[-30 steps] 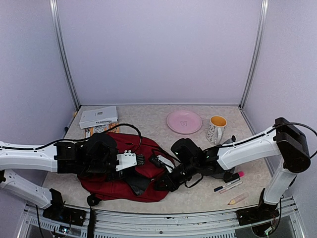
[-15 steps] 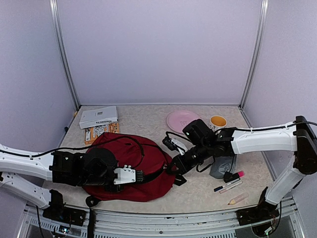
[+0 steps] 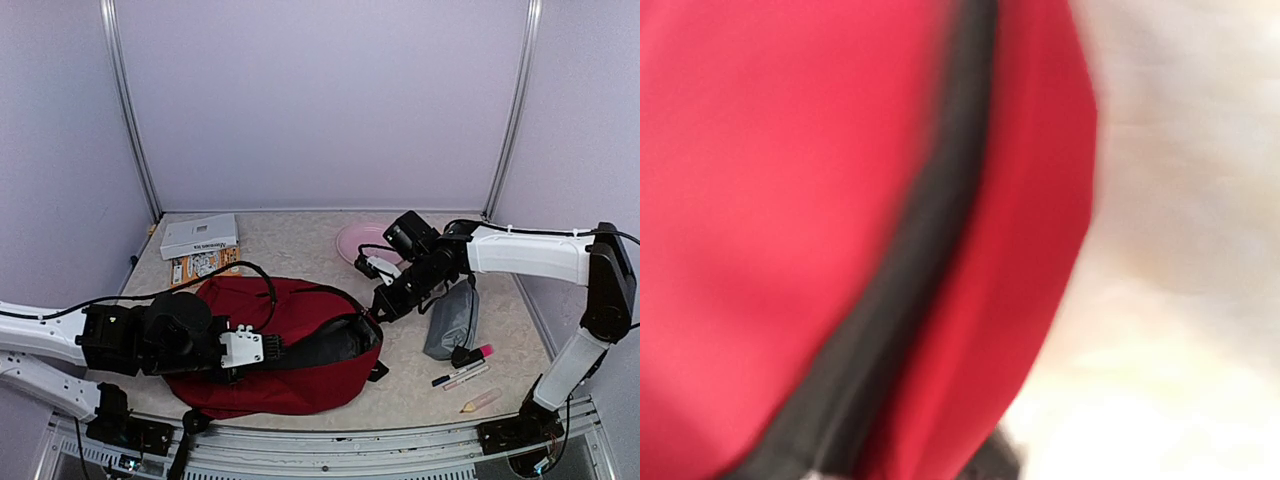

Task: Pack the student bag
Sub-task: Unzip the largest pocket of the student bag, then adjust the student bag at the center of the board.

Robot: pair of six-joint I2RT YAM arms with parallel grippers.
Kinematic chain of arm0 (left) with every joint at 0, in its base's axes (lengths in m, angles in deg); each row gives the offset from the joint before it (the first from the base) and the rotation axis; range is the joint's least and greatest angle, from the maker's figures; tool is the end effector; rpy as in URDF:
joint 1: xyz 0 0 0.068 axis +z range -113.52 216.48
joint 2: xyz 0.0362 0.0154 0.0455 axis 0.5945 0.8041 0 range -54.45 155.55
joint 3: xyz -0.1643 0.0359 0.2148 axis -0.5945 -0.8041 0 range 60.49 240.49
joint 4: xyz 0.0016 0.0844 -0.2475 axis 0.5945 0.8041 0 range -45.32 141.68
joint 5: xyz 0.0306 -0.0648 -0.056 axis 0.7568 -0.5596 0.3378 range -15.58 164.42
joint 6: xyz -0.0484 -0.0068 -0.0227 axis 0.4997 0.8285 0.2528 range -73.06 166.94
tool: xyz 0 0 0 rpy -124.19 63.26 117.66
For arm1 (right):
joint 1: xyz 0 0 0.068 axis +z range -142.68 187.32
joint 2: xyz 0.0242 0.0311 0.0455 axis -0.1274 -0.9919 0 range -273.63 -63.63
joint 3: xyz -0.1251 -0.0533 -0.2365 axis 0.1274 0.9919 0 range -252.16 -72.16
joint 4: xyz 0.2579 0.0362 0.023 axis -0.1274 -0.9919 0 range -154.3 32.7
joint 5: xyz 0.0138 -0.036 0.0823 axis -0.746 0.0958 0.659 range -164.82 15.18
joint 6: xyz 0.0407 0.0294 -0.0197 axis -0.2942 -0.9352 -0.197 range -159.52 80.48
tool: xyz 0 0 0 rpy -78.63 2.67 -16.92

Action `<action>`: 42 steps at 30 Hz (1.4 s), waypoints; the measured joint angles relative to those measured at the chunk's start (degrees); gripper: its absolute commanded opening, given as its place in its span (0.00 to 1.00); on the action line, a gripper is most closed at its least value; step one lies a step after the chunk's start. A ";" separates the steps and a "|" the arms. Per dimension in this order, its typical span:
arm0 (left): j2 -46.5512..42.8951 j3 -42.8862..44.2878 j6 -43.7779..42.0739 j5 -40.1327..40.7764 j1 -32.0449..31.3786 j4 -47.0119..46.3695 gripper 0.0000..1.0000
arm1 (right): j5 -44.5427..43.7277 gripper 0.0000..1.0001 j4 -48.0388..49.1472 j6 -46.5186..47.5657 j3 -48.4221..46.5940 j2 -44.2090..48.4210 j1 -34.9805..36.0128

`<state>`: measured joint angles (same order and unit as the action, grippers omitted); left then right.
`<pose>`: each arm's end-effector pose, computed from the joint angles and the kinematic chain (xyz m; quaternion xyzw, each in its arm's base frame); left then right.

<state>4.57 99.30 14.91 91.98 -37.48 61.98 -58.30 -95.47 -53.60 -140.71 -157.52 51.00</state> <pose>0.0713 -0.2089 0.2458 0.6672 0.5874 -0.0285 0.4571 0.2341 0.2374 0.2295 -0.2778 0.9229 0.2320 0.1311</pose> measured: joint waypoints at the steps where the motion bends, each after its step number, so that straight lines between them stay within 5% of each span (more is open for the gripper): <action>1: -1.38 -0.02 0.00 0.07 0.00 -0.22 0.00 | -0.22 0.00 -0.15 0.61 -0.26 -0.52 -0.61; 8: -7.10 1.09 -0.74 -0.37 5.57 -3.19 0.00 | 1.75 0.00 -0.79 2.71 -2.54 -0.42 -1.07; 16: -0.70 14.27 -5.49 -6.47 18.97 -7.76 0.00 | 2.21 0.00 -1.81 2.64 -7.17 8.96 -0.44; 24: 2.62 19.04 -7.50 -16.26 31.58 -15.26 0.00 | 1.33 0.00 5.49 0.92 -7.78 18.03 9.35; 26: 2.99 15.17 -7.58 -17.66 33.94 -16.46 0.17 | 1.31 0.00 9.46 -0.55 -3.37 18.10 11.34; 29: 3.19 8.17 -8.46 -19.82 34.29 -14.51 0.64 | 2.14 0.00 14.05 -2.97 2.58 14.27 13.31; 32: 2.51 5.86 -7.80 -23.02 33.24 -7.41 0.88 | 3.23 0.00 17.27 -5.01 6.45 8.13 14.86; 36: -3.02 5.90 -5.18 -26.86 29.83 1.03 0.97 | 5.18 0.00 20.44 -6.67 9.53 4.87 16.22; 42: -5.70 10.27 -1.57 -31.10 17.90 8.26 0.91 | 6.99 0.00 25.03 -7.91 10.12 4.81 16.44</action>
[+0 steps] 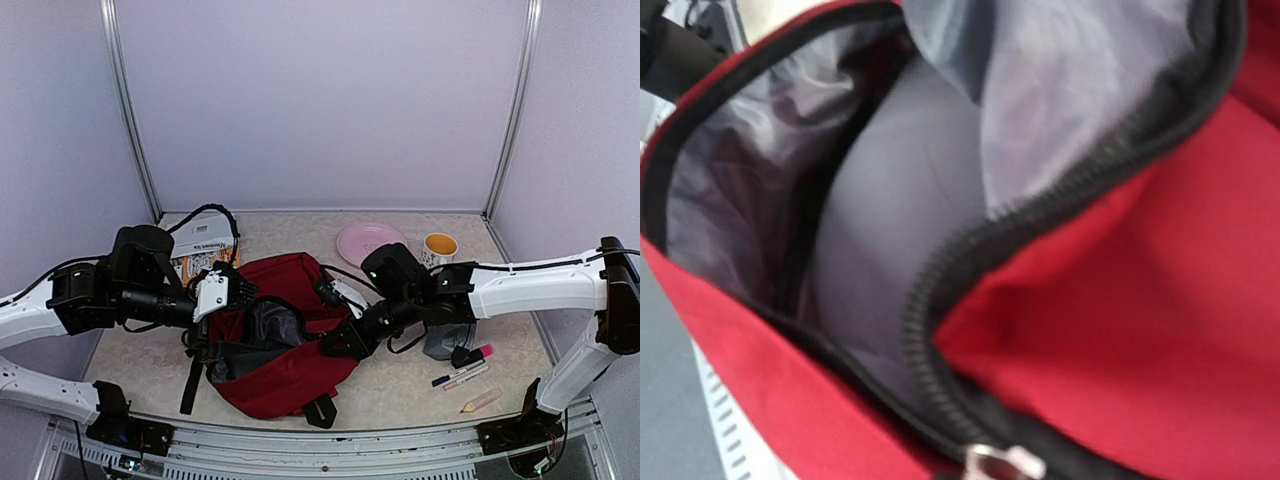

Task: Pack the student bag
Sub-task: Adjust the student bag at the center of the board, then hold the largest pocket of the student bag, then unzip the largest pocket of the student bag.

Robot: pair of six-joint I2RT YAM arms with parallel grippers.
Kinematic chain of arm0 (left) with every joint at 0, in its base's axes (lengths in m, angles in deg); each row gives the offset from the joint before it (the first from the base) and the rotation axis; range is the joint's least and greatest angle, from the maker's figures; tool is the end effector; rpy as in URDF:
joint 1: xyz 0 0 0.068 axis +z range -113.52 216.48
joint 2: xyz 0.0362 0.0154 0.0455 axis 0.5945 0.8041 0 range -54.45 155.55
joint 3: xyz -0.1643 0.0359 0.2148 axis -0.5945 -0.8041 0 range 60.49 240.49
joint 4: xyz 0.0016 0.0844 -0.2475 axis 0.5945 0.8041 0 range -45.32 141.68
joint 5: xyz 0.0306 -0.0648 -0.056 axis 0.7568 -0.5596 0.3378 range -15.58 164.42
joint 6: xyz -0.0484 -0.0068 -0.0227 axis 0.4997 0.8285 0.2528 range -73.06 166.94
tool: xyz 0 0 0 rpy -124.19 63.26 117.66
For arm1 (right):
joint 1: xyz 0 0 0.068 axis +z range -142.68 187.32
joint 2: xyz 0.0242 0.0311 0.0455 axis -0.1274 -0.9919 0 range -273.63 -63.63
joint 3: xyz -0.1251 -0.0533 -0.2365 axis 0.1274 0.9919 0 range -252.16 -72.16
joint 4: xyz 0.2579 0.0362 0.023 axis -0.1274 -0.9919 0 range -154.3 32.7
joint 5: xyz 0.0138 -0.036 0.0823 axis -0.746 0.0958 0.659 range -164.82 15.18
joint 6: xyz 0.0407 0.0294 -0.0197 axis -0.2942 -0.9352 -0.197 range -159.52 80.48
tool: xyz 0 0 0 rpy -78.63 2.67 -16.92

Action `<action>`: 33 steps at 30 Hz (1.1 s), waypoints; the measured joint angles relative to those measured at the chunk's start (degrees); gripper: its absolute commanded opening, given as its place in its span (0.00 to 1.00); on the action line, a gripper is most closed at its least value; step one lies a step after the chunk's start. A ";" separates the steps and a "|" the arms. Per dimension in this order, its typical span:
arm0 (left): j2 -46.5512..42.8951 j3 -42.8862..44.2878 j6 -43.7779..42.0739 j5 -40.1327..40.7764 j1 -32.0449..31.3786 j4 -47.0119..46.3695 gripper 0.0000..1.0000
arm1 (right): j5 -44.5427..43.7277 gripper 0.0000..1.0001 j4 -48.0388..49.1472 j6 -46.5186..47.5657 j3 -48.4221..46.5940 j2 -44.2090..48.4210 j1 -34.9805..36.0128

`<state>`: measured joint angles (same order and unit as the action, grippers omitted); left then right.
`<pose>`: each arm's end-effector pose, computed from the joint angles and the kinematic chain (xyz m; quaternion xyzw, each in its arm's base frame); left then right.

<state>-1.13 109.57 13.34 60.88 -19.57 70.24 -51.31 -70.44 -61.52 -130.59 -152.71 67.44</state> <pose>0.1078 -0.1750 0.3130 0.6475 0.5677 -0.1969 0.4687 0.1542 0.2967 0.2304 -0.3696 0.8250 0.3937 0.1667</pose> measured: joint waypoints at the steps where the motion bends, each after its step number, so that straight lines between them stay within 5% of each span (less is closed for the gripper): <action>1: 1.16 0.50 0.42 0.63 -1.46 -0.24 0.89 | 0.17 0.00 0.48 -0.15 0.07 0.00 0.00; 5: 10.03 4.00 2.05 4.07 -1.03 -0.15 0.86 | 0.70 0.00 1.75 -0.44 0.59 0.00 0.00; 11: 30.97 18.21 7.45 2.80 10.84 3.15 0.93 | 0.68 0.00 2.40 -1.29 3.28 0.00 0.00; 18: 39.65 21.33 7.63 -3.28 11.80 10.29 0.90 | 0.55 0.00 2.43 -1.53 4.33 0.00 0.00; 20: 40.06 20.74 7.48 -3.58 10.91 11.56 0.80 | 0.39 0.00 2.40 -1.51 4.33 0.00 0.00; 24: 40.06 20.61 7.52 -1.38 10.67 12.11 0.08 | -0.46 0.00 2.32 -1.46 4.33 0.04 -0.02; 25: 39.89 20.52 7.41 -0.55 10.64 11.87 0.00 | -0.83 0.00 2.25 -1.46 4.35 0.09 -0.24; 33: 21.35 7.78 2.51 8.22 4.35 2.73 0.00 | -2.16 0.00 -1.73 -1.57 6.97 2.86 -8.17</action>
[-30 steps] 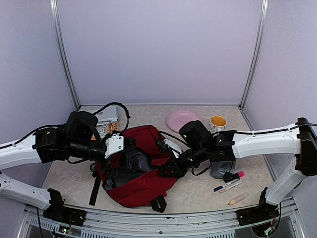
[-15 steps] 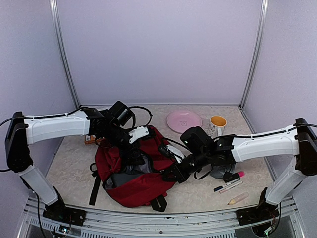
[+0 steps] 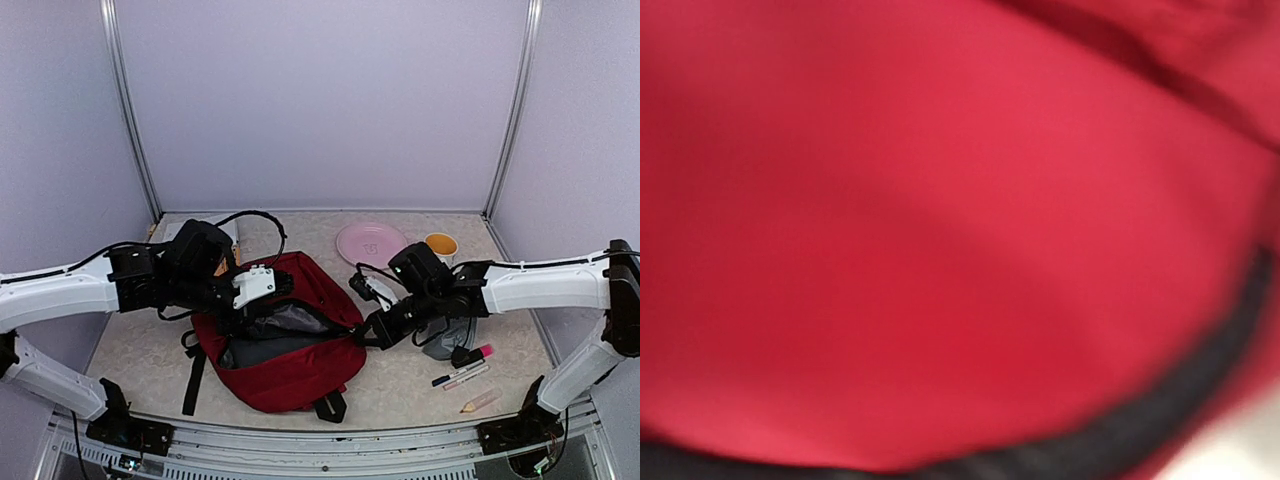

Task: Pack the student bag
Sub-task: Unzip the largest pocket of the student bag.

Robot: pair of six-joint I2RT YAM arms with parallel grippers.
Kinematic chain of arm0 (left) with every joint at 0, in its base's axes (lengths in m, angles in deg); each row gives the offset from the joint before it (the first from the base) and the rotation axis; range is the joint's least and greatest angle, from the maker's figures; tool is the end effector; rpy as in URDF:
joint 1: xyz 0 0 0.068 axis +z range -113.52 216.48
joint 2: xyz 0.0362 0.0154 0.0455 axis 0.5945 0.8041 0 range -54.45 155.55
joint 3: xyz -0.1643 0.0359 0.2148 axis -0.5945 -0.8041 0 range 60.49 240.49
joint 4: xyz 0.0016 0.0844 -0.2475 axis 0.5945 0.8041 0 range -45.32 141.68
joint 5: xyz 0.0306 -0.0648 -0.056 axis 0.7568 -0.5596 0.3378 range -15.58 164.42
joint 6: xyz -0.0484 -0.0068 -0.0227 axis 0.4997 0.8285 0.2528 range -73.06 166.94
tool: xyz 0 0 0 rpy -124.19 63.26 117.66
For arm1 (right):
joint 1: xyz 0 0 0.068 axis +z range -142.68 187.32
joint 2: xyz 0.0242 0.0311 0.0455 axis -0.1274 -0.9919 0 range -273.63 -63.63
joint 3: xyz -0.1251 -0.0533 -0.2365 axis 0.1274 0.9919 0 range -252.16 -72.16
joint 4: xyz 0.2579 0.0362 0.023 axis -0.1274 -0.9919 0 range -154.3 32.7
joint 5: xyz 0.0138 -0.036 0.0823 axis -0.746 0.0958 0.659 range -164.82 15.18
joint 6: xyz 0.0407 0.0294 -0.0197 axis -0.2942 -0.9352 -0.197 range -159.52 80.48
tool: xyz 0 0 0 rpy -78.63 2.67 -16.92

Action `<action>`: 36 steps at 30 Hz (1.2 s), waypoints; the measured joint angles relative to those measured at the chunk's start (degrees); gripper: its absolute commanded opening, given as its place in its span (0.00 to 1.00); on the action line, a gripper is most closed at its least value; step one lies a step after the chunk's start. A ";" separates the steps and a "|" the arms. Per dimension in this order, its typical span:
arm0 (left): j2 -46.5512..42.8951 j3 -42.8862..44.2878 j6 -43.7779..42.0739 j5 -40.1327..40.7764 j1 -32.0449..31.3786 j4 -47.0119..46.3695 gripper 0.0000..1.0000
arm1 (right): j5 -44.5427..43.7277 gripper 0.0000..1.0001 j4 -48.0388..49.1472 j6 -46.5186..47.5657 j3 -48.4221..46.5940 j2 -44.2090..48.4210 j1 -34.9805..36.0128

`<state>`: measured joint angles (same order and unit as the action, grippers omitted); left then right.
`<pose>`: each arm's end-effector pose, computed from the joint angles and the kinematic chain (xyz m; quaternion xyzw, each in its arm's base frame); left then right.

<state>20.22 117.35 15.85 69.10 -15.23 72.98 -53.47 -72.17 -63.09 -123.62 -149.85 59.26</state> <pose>0.1695 -0.2200 0.2714 0.6257 0.6835 -0.1091 0.3596 0.1794 0.2501 0.2049 -0.2879 0.8786 0.3451 0.1617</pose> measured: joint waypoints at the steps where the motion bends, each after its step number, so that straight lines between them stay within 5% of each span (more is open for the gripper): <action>1: -2.75 -1.64 -0.85 0.96 -1.18 -0.68 0.00 | -0.09 0.00 -0.63 0.15 0.00 0.35 -1.33; 6: -13.75 -8.07 -6.12 4.24 -6.56 -4.39 0.00 | 0.74 0.00 -3.89 2.64 -0.94 0.85 -8.85; 16: -24.46 -12.68 -10.51 5.29 -7.43 -10.71 0.00 | 6.97 0.00 -5.92 10.34 -10.97 -5.53 -11.08; 36: -18.25 -2.25 -14.45 -8.74 -6.19 -14.25 0.00 | 7.10 0.00 -10.84 19.39 -31.39 -19.61 -12.68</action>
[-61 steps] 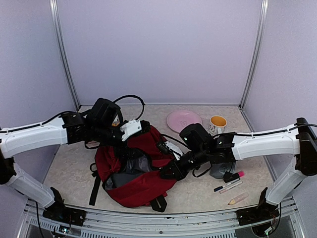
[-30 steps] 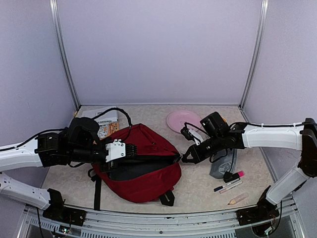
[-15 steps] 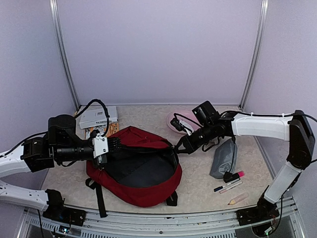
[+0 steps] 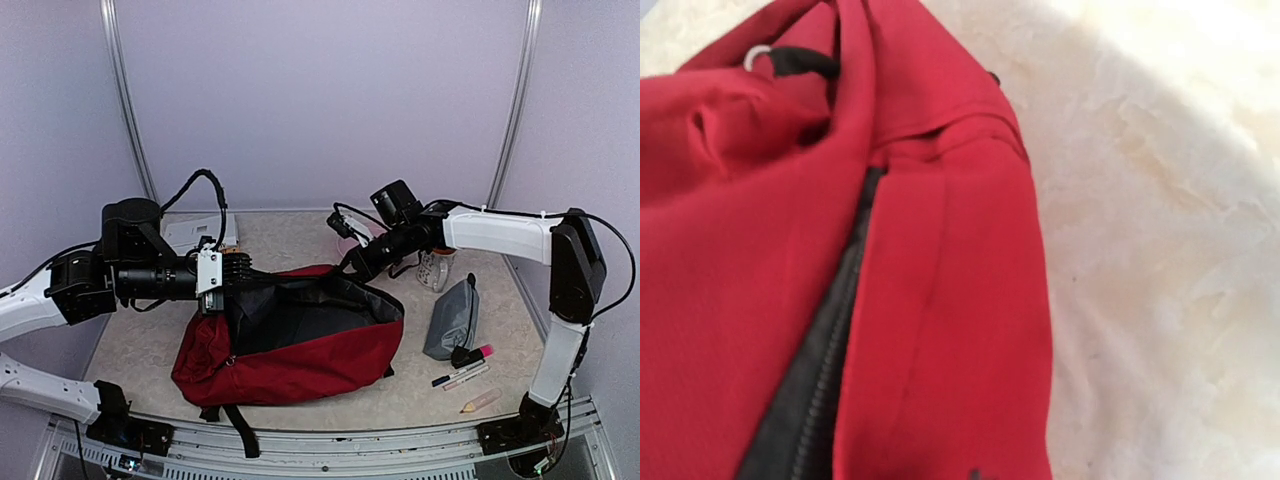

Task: Pack the student bag
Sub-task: Unzip the largest pocket of the student bag.

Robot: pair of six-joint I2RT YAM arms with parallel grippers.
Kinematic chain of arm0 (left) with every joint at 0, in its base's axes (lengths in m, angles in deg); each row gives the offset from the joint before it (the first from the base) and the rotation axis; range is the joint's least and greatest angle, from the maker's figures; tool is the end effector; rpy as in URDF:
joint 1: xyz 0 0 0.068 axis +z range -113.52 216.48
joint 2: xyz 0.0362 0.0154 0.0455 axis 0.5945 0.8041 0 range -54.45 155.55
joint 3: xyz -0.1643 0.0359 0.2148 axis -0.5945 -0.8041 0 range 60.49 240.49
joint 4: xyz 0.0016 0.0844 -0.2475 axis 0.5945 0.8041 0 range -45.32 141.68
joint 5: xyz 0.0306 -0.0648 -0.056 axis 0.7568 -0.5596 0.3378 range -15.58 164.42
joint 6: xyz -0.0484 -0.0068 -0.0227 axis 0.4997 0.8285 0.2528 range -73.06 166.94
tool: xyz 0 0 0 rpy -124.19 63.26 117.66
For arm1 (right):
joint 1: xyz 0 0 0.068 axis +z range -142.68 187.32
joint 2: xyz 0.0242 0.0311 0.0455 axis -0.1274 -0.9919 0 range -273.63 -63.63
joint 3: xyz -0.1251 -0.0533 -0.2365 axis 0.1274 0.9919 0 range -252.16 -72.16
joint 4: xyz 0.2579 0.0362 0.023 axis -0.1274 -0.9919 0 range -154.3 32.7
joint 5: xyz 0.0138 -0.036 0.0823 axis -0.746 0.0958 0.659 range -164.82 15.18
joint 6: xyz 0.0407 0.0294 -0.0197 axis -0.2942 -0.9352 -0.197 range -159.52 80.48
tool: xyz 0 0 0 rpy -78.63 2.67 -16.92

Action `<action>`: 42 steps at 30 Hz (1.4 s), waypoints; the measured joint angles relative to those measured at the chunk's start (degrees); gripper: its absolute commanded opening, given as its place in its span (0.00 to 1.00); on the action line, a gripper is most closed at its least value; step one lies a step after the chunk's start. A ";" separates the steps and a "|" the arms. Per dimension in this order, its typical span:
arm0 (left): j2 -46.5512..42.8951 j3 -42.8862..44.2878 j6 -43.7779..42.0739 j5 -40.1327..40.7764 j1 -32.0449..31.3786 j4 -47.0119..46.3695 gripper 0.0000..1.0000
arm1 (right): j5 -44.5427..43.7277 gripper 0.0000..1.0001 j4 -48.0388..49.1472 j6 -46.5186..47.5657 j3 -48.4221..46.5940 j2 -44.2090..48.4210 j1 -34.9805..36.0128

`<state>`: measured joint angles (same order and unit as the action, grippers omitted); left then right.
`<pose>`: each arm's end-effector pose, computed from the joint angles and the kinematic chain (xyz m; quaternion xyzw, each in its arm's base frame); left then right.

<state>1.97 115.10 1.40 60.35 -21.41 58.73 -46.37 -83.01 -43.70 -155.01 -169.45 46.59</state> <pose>0.1124 -0.1953 0.3561 0.6673 0.4327 -0.1615 0.5843 0.3071 0.2729 0.2481 -0.3560 0.8387 0.3402 0.2326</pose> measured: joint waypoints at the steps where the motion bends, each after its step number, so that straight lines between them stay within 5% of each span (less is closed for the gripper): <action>1: -0.02 0.00 -0.20 0.17 0.17 0.24 0.00 | 0.55 0.00 0.09 0.02 0.00 -0.04 -0.24; 5: -0.46 0.00 -0.63 0.98 3.65 0.11 0.00 | 1.49 0.00 2.80 -0.92 1.49 0.55 -0.85; 11: 3.04 5.97 0.33 0.00 16.85 1.25 0.00 | 2.03 0.00 6.91 -3.41 11.32 8.41 0.94; 19: 7.26 8.13 2.54 -4.39 22.75 -0.90 0.03 | -3.41 0.00 13.35 -6.38 20.59 22.82 11.08; 21: 6.99 6.03 3.56 -4.87 23.30 0.90 0.24 | -4.87 0.00 16.59 -7.80 24.63 24.04 14.14; 22: 6.64 4.70 4.26 -4.85 22.99 2.01 0.48 | -5.38 0.00 17.73 -8.59 26.25 23.87 15.32; 24: 4.31 -0.04 6.08 -4.57 21.00 4.87 0.83 | -5.66 0.00 19.28 -9.88 28.92 22.47 17.55; 27: -1.53 -6.69 9.11 -4.83 17.40 7.78 0.97 | -5.25 0.00 21.53 -11.72 30.67 19.12 18.99; 34: -9.03 -3.98 13.66 -6.05 10.75 15.04 0.96 | -3.96 0.00 26.32 -14.01 31.82 15.72 19.12; 40: -4.76 -0.59 15.47 -5.33 0.85 13.55 0.64 | -3.76 0.00 27.93 -15.02 32.30 15.72 19.12; 42: -0.07 -0.55 15.80 -3.96 0.44 13.33 0.63 | -3.78 0.00 28.37 -15.10 32.68 15.72 19.12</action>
<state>1.91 114.55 17.20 56.40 -20.97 72.06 -50.15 -54.64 -58.81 -122.33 -153.74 65.71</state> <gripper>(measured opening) 0.670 0.011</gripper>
